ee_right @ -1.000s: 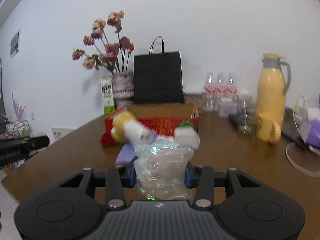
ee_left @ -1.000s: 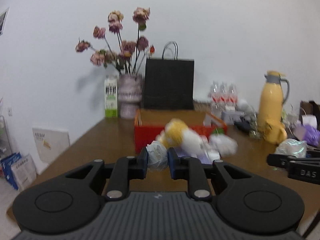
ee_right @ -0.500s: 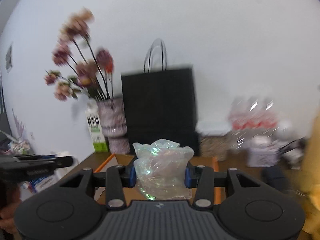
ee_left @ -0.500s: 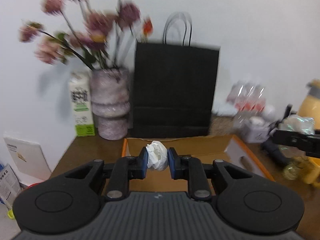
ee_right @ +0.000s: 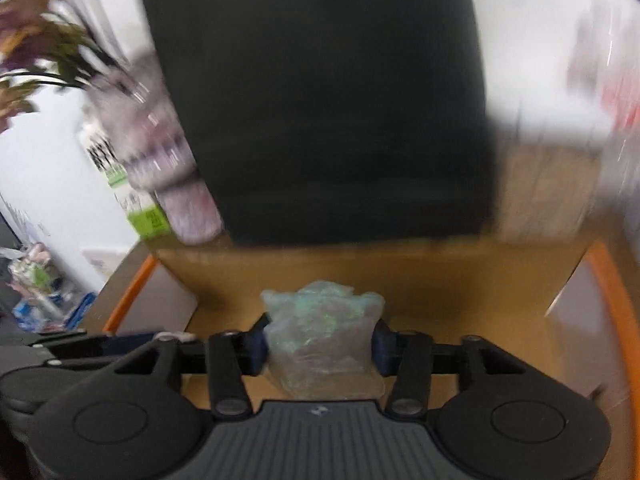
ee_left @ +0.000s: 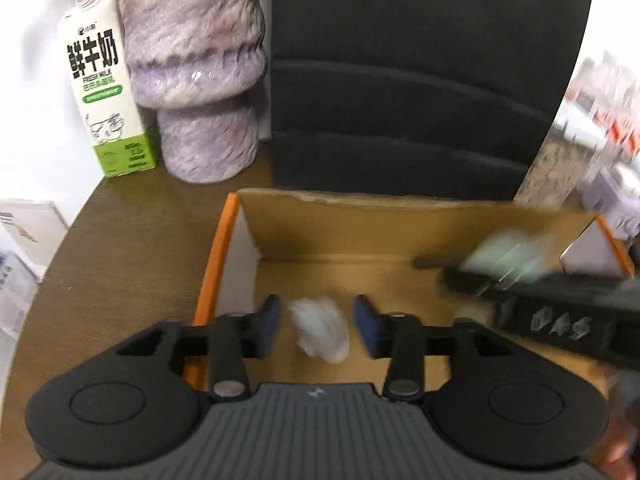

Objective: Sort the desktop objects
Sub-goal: 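Carry tissue and bag into the cardboard box and open both tools, then withdraw both tools from the box toward the plush toy and rose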

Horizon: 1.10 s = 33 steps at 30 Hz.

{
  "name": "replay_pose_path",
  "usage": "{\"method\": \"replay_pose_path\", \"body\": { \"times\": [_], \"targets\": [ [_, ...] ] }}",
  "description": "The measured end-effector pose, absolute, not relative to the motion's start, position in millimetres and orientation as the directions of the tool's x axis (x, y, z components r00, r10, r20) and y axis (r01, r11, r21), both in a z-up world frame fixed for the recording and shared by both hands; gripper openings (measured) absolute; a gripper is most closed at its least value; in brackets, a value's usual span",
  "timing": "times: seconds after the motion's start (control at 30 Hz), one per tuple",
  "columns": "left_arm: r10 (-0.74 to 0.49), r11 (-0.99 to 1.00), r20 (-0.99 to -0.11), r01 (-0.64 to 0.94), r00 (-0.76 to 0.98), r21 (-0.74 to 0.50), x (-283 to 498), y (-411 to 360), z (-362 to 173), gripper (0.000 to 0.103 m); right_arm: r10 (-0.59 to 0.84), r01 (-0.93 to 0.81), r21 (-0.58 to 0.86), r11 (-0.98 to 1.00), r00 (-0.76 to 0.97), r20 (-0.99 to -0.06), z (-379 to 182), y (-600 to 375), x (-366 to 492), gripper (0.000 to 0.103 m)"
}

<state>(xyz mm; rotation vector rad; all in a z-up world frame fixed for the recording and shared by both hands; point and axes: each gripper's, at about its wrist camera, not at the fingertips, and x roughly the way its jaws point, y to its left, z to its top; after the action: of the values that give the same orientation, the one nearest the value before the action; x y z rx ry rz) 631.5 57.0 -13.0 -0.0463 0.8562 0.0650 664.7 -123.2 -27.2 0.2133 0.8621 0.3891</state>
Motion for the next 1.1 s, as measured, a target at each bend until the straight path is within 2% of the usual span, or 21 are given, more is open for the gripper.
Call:
{"method": "replay_pose_path", "body": {
  "times": [0.03,0.17,0.3,0.4,0.53,0.73,0.93,1.1],
  "targets": [
    [0.062,0.995,-0.749,-0.095,0.66,-0.002,630,58,-12,0.06,0.433,-0.221,0.377,0.899,0.575,-0.695,-30,-127,668,0.061],
    [0.015,0.997,-0.743,-0.062,0.669,-0.035,624,64,-7,0.067,0.43,-0.2,0.397,0.896,0.619,-0.658,-26,-136,660,0.079],
    [0.038,0.999,-0.73,-0.052,0.682,0.004,608,59,6,0.075,0.394,-0.199,0.356,0.913,0.657,-0.642,-8,-138,645,0.079],
    [0.041,0.998,-0.724,-0.056,0.688,0.003,591,61,28,0.076,0.366,-0.217,0.301,0.928,0.677,-0.639,13,-141,626,0.08],
    [0.075,0.997,-0.717,-0.07,0.693,0.036,563,62,57,0.084,0.311,-0.228,0.211,0.95,0.712,-0.63,43,-148,592,0.085],
    [0.135,0.99,-0.685,-0.069,0.716,0.123,502,62,84,0.085,0.228,-0.197,0.12,0.973,0.738,-0.635,76,-175,531,0.087],
    [0.118,0.993,-0.685,-0.095,0.719,0.071,438,73,92,0.086,0.166,-0.137,0.095,0.986,0.755,-0.635,88,-206,470,0.087],
    [0.084,0.996,-0.621,-0.077,0.779,0.038,365,76,81,0.088,0.229,-0.193,0.126,0.973,0.76,-0.608,76,-218,391,0.089]
  ]
}}
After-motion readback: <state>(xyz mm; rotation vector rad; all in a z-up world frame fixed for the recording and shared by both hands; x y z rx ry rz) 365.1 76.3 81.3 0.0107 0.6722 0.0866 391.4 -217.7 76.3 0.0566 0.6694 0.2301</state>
